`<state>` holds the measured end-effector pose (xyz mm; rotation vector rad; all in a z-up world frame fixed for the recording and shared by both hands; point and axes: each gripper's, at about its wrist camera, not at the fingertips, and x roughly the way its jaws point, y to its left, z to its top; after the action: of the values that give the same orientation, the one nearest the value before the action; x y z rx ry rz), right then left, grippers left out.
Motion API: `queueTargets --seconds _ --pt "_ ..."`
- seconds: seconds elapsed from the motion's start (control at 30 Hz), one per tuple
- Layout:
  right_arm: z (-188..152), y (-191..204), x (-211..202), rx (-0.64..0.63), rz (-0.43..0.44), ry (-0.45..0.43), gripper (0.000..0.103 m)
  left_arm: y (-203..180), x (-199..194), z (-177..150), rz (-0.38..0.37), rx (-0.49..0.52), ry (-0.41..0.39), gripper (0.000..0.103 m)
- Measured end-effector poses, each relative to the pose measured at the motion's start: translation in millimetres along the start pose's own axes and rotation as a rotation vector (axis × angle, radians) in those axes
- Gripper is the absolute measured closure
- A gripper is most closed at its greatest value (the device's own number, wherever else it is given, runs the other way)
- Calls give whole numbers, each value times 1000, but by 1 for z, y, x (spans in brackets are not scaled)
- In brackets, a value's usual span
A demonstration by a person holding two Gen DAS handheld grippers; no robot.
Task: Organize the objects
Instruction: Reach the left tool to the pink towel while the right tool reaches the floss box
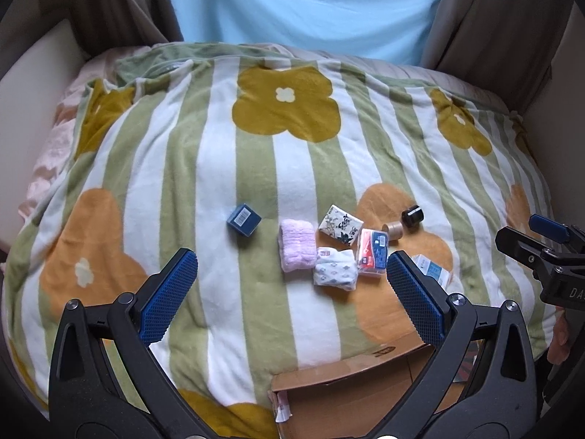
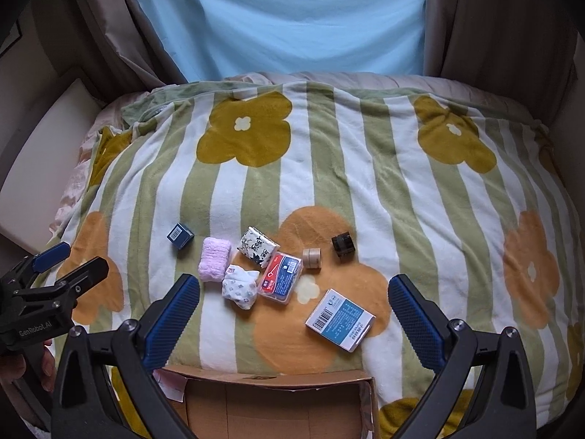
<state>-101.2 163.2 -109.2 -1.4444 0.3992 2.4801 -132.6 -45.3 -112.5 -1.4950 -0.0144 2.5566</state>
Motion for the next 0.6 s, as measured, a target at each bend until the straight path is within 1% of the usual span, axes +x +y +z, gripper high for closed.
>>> queueTargets --seconds 0.2,0.5,0.6 --pt "4 7 56 7 -12 77 1 7 53 3 -25 -5 54 1" --pt "-1 7 133 60 -45 157 1 1 140 -5 -48 48 139 1" --pt "-6 7 161 72 -55 182 6 1 168 -11 -53 62 165 3"
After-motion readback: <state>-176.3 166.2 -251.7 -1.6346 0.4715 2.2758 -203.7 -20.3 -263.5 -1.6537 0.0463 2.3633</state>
